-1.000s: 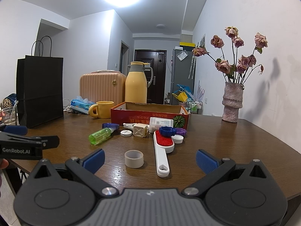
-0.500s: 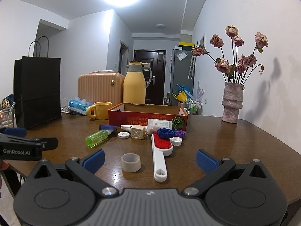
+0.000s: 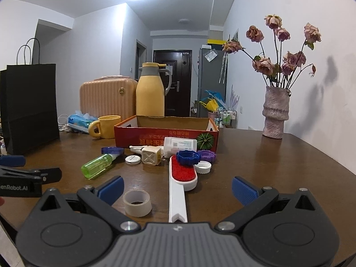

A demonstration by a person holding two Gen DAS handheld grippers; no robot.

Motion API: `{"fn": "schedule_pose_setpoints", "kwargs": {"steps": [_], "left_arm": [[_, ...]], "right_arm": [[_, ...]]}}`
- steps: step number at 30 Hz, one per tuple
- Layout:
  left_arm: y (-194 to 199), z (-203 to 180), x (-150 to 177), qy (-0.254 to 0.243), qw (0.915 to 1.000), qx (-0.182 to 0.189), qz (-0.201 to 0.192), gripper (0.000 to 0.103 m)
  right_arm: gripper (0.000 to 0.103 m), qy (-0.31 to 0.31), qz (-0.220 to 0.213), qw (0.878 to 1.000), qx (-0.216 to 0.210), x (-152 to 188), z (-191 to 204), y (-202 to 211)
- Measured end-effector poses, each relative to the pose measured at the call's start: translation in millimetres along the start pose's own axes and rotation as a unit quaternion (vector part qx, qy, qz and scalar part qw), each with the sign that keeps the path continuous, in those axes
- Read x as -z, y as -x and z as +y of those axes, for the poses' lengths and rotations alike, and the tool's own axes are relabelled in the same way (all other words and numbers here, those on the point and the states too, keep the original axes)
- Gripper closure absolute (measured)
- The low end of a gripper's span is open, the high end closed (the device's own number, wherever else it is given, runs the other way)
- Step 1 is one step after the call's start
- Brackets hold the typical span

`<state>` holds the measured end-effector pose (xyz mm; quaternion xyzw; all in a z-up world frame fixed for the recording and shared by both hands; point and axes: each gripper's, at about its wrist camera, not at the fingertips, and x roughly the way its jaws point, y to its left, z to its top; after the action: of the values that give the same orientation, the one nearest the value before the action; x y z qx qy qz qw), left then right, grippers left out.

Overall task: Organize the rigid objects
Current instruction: 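Grasp the green spray bottle with the left tool while the right tool reaches toward the white cube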

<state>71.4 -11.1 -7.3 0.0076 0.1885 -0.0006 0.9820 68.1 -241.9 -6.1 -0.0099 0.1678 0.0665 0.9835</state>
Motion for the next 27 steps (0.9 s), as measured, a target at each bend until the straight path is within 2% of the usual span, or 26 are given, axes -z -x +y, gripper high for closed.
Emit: {"fn": "schedule_pose_setpoints", "kwargs": {"steps": [16, 27], "left_arm": [[-51.3, 7.5, -17.8, 0.012, 0.9994, -0.003, 0.031, 0.0], [-83.0, 10.2, -30.9, 0.004, 0.9989, -0.001, 0.048, 0.0]], "right_arm": [[0.0, 0.002, 0.038, 0.999, -0.017, -15.7, -6.2, -54.8], [0.0, 0.004, 0.048, 0.998, -0.031, -29.1, -5.4, -90.7]]}}
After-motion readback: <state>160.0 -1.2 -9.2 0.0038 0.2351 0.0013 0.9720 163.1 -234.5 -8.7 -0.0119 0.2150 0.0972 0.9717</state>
